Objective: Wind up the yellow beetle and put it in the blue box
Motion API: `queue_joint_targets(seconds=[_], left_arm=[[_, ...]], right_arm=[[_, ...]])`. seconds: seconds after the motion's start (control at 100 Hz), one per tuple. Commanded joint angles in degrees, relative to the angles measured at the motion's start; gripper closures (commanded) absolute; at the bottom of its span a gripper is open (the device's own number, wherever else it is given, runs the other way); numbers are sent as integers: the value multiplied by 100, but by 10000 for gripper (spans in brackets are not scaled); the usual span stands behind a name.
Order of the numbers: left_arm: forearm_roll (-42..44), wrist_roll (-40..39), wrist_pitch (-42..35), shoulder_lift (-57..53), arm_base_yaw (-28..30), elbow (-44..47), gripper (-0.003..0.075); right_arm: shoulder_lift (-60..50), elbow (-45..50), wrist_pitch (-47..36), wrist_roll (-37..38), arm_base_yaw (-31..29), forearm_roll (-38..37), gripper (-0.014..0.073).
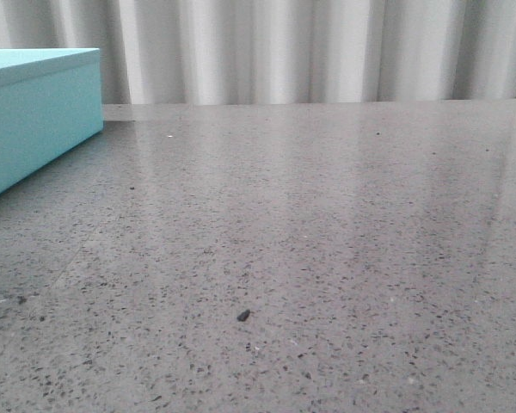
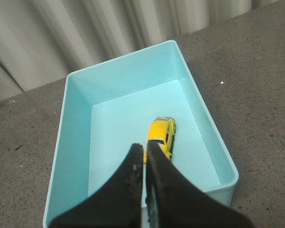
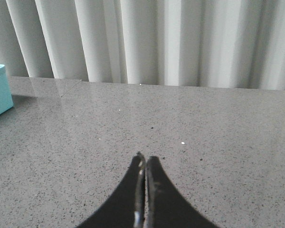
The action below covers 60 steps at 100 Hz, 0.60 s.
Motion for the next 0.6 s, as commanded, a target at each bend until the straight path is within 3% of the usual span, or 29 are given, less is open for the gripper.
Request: queue_joint_targets(seconds=[0.0, 0.32, 0.46, 0.59], left_arm=[[-94, -7, -640, -527, 20, 376, 741], [-655, -10, -1103, -2577, -38, 1793, 741], [-689, -20, -1164, -3359, -38, 2227, 741], [-689, -109, -1125, -3759, -38, 2549, 741]], right_arm=[[5, -121, -563, -40, -9, -55, 655], [5, -108, 27, -40, -9, -387, 655], [5, -108, -127, -40, -9, -601, 655], [5, 162, -763, -40, -9, -601, 655]])
